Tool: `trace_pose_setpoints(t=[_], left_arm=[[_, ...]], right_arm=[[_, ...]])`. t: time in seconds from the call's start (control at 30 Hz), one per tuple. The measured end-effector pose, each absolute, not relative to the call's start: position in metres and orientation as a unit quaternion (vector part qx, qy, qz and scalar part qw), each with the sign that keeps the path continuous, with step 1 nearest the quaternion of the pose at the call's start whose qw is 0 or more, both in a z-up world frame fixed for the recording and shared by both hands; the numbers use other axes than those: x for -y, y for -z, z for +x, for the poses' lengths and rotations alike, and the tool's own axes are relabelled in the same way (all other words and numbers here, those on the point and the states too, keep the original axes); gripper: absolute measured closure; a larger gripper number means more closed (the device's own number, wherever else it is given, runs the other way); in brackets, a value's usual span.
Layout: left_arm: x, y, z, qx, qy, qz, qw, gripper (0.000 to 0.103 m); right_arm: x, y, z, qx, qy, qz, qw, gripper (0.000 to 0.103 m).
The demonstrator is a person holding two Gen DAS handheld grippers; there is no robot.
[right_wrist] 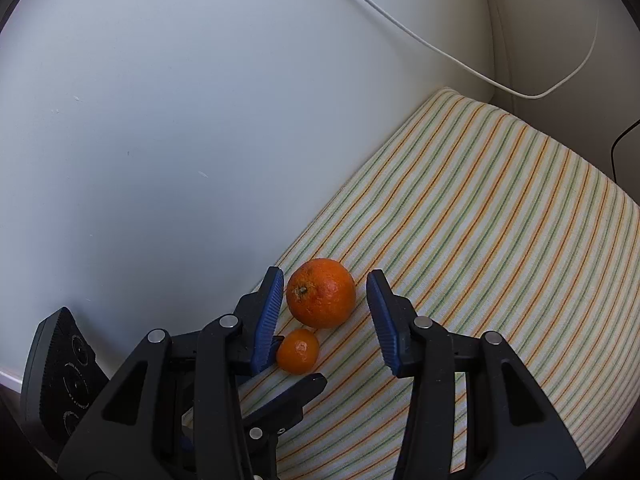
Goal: Organize fruits
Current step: 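Grasp the small tangerine with the left gripper while the right gripper grasps the larger tangerine, then lift both tangerines and carry them over the plate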
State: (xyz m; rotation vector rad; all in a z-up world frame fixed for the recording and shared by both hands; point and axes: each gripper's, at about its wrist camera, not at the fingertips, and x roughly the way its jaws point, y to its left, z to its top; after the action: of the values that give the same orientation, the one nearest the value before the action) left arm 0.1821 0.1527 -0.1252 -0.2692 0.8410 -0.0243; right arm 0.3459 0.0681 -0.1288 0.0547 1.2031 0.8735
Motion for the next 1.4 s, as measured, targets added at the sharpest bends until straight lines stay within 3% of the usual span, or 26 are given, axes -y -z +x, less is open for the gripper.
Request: trace_pose_setpoints(t=[0.17,0.23,0.77,1.4], left_arm=[[-0.152,0.126,0.186,-0.411,0.011,-0.126,0.903,0.074],[-0.152,0.126,0.189,-0.411,0.007,-0.124,0.903,0.079],[-0.151,0.119,0.180,-0.398,0.007,-0.130,0.908,0.082],[-0.109,0.070,0.112,-0.355,0.059,-0.117,0.925,0.082]], right_arm=[[-0.076,0.135,0.346,-0.551,-0.400,0.026,0.732,0.061],[-0.080,0.136,0.346,-0.552,-0.403,0.028,0.729,0.064],[-0.046,0.132,0.336,-0.539,-0.405,0.046,0.737,0.066],[0.026,0.057,0.297,-0.489,-0.411,0.061,0.767,0.066]])
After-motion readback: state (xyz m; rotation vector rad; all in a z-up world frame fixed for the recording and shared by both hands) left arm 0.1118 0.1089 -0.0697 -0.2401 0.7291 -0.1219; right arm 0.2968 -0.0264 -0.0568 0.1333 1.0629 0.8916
